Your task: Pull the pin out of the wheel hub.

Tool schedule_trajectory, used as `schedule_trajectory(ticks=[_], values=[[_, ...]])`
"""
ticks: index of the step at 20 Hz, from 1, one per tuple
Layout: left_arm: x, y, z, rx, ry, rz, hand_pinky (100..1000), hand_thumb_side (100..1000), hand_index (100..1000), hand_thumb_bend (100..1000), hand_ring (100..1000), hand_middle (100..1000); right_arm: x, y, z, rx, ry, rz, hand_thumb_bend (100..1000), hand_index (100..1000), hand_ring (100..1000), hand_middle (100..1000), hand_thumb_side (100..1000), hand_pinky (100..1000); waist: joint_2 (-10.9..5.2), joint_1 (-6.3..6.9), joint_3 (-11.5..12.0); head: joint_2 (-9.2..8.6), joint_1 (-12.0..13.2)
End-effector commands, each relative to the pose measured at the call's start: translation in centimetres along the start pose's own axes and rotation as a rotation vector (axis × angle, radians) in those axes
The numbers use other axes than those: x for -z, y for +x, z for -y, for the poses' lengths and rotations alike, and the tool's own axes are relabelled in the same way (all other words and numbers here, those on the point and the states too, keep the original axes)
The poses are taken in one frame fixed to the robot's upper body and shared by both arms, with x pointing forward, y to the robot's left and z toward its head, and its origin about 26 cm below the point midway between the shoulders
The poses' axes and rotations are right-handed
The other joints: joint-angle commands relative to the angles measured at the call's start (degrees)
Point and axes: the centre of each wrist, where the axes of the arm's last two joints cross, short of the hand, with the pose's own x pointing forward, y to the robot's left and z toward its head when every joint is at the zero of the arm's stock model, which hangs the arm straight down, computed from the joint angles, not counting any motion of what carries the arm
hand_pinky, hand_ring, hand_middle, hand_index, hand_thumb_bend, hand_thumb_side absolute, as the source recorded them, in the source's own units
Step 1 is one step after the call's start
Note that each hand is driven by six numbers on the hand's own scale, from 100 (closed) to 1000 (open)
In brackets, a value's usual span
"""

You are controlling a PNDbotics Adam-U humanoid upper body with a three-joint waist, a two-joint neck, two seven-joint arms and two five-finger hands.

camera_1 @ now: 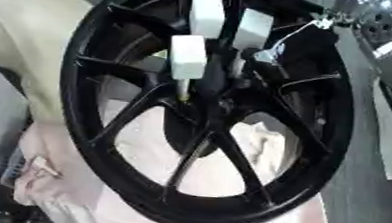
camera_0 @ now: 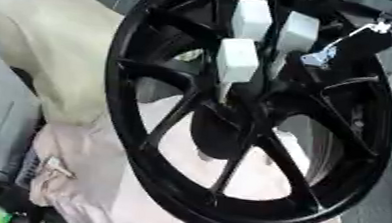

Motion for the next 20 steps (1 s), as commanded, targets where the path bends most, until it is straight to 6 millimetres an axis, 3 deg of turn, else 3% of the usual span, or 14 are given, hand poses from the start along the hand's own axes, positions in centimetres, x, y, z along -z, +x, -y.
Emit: schedule_trajectory(ticks=[1, 4, 6, 7, 8, 14, 20], values=[[0.43, 0.69, -0.11, 0.01, -0.014, 0.027, 633, 694, 736, 473, 644, 581, -0.47, -0.19, 1.2, -0.01, -0.034, -0.006, 439, 705, 774, 458, 378, 808, -1.0, 0.35, 0.0, 0.32, 0.0], [0.43, 0.69, -0.11, 0.01, -0.014, 0.027, 633, 694, 736, 473, 644, 581, -0.47, -0.2, 1.2, -0.009, -0.034, -0.006, 439, 705, 774, 458, 378, 808, -1.0, 0.35, 0.0, 0.32, 0.0], [0.43, 0.71, -0.08, 0.01, -0.015, 0.028, 634, 696, 736, 467, 647, 582, -0.41, -0.08, 1.31, 0.004, -0.042, 0.004, 441, 652, 748, 406, 354, 794, -1.05, 0.36, 0.0, 0.32, 0.0], [0.44, 0.72, -0.07, 0.009, -0.015, 0.029, 634, 701, 736, 469, 647, 582, -0.4, -0.06, 1.35, 0.012, -0.044, 0.007, 512, 641, 743, 397, 295, 791, -1.07, 0.35, 0.0, 0.32, 0.0], [0.44, 0.73, -0.07, 0.009, -0.016, 0.029, 634, 696, 736, 466, 647, 582, -0.52, -0.09, 1.32, 0.018, -0.045, 0.009, 440, 631, 737, 389, 329, 788, -1.06, 0.34, 0.0, 0.32, 0.0], [0.43, 0.74, -0.04, 0.009, -0.017, 0.029, 634, 698, 736, 462, 649, 582, -0.81, 0.08, 1.37, 0.048, -0.046, 0.016, 442, 584, 696, 352, 268, 776, -1.03, 0.27, 0.2, 0.32, 0.1], [0.44, 0.75, -0.01, 0.008, -0.019, 0.029, 635, 699, 736, 459, 651, 583, -0.82, 0.28, 1.48, 0.071, -0.048, 0.022, 335, 547, 664, 319, 233, 761, -1.08, 0.24, 0.2, 0.32, 0.2]])
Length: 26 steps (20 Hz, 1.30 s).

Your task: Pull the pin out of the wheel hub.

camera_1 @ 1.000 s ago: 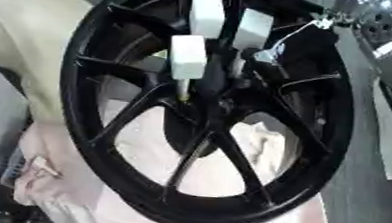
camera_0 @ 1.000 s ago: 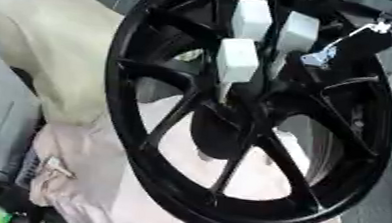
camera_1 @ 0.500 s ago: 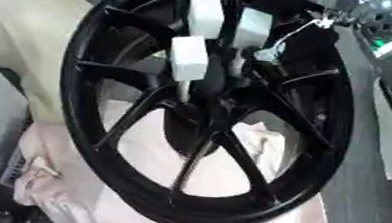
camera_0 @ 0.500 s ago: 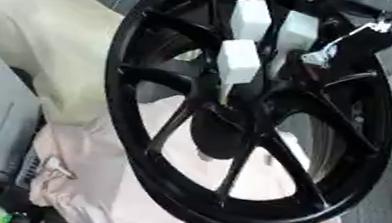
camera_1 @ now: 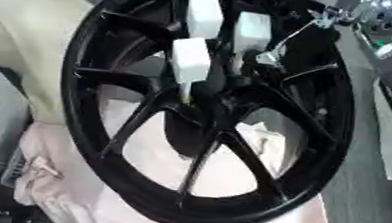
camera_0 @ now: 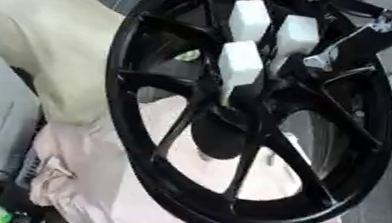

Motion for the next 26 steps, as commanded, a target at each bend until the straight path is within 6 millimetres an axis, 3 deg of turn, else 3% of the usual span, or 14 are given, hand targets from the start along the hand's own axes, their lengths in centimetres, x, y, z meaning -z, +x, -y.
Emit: schedule_trajectory(ticks=[1, 21, 22, 26], values=[[0.4, 0.7, 0.0, 0.008, -0.016, 0.03, 635, 699, 736, 459, 651, 583, -0.7, 0.2, 1.4, -0.01, -0.031, 0.001, 330, 545, 661, 317, 230, 760, -1.09, 0.26, 0.1, 0.32, 0.1], [0.5, 0.8, 0.0, 0.005, -0.022, 0.031, 635, 699, 735, 453, 654, 583, -0.8, 0.7, 1.9, 0.02, -0.035, 0.016, 292, 482, 610, 263, 211, 732, -1.39, 0.22, 0.4, 0.32, 0.0], [0.5, 0.8, 0.0, 0.005, -0.022, 0.031, 636, 698, 735, 451, 655, 581, -0.8, 0.8, 1.9, 0.02, -0.037, 0.017, 289, 453, 584, 229, 181, 719, -1.42, 0.23, 0.4, 0.32, 0.0], [0.4, 0.8, 0.0, 0.002, -0.023, 0.03, 636, 698, 735, 451, 655, 581, -1.4, 1.3, 3.2, 0.03, -0.085, 0.038, 289, 450, 581, 224, 170, 717, -2.06, 0.32, 0.4, 0.32, 0.1]])
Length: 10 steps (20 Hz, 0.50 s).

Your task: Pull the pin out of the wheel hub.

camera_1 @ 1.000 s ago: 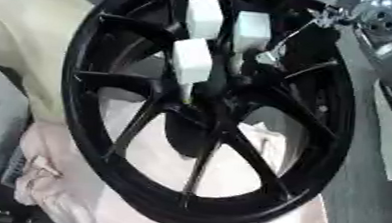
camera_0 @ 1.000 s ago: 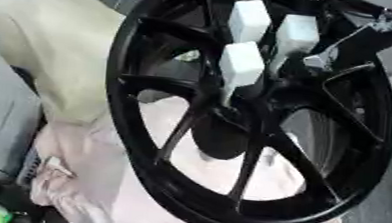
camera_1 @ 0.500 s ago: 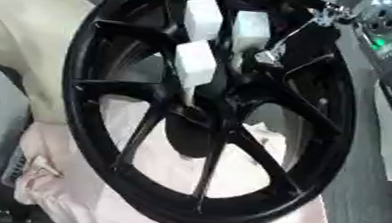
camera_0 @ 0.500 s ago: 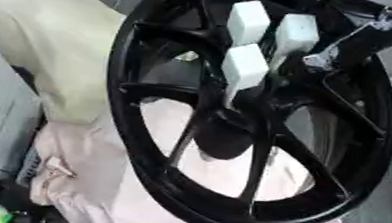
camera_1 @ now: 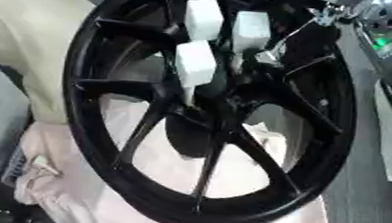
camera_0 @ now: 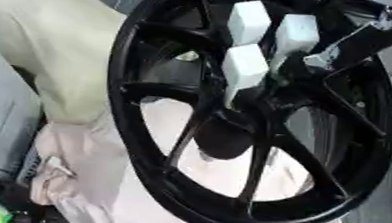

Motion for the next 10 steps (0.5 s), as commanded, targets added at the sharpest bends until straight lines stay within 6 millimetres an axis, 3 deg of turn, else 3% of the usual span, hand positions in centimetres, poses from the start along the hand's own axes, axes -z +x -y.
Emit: schedule_trajectory(ticks=[1, 10], values=[[0.45, 0.8, -0.11, 0.004, -0.013, 0.03, 636, 698, 735, 451, 655, 581, -1.08, 0.73, 2.22, -0.018, -0.058, 0.016, 289, 450, 581, 224, 170, 717, -1.75, 0.47, 0.1, 0.32, 0.1], [0.36, 0.73, -0.12, 0.005, -0.016, 0.025, 636, 698, 735, 454, 658, 580, -1.5, 1.31, 2.79, -0.018, -0.087, 0.027, 292, 442, 578, 212, 156, 716, -2.05, 0.44, -0.1, 0.32, 0.1]])
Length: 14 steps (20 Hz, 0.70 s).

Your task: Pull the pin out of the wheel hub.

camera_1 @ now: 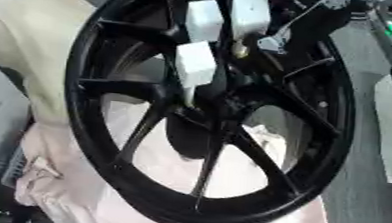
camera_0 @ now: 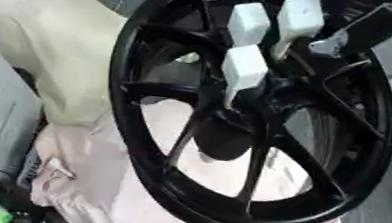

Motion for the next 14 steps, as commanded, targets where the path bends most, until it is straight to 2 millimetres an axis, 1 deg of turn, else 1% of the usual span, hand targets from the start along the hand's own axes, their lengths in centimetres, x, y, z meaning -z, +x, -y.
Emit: schedule_trajectory(ticks=[1, 8, 9, 10, 12, 14], values=[[0.4, 0.7, -0.1, 0.005, -0.013, 0.026, 636, 698, 735, 453, 658, 580, -0.9, 0.5, 1.8, -0.034, -0.044, 0.003, 292, 442, 578, 211, 155, 716, -1.85, 0.43, -0.1, 0.32, 0.1], [0.3, 0.7, -0.1, 0.004, -0.013, 0.026, 636, 699, 735, 452, 659, 580, -1.0, 0.6, 1.8, -0.029, -0.044, 0.005, 287, 442, 578, 210, 154, 716, -1.91, 0.42, -0.1, 0.32, 0.1], [0.3, 0.7, -0.1, 0.004, -0.014, 0.026, 636, 699, 735, 452, 660, 580, -1.1, 0.5, 1.8, -0.023, -0.044, 0.004, 250, 442, 578, 209, 162, 717, -1.91, 0.42, -0.1, 0.32, 0.1], [0.3, 0.7, -0.1, 0.004, -0.014, 0.026, 636, 699, 735, 452, 660, 580, -1.2, 0.4, 1.8, -0.014, -0.045, 0.002, 271, 442, 577, 207, 148, 717, -1.9, 0.42, -0.1, 0.32, 0.1], [0.3, 0.7, -0.1, 0.003, -0.014, 0.024, 636, 699, 735, 452, 660, 581, -1.5, 0.2, 2.0, 0.013, -0.058, -0.002, 261, 441, 577, 205, 149, 719, -1.91, 0.46, -0.1, 0.32, 0.1], [0.3, 0.7, -0.1, 0.002, -0.013, 0.024, 637, 699, 735, 451, 661, 581, -2.1, 0.0, 2.5, 0.041, -0.094, -0.009, 233, 439, 576, 197, 142, 724, -1.98, 0.52, -0.1, 0.32, 0.1]])
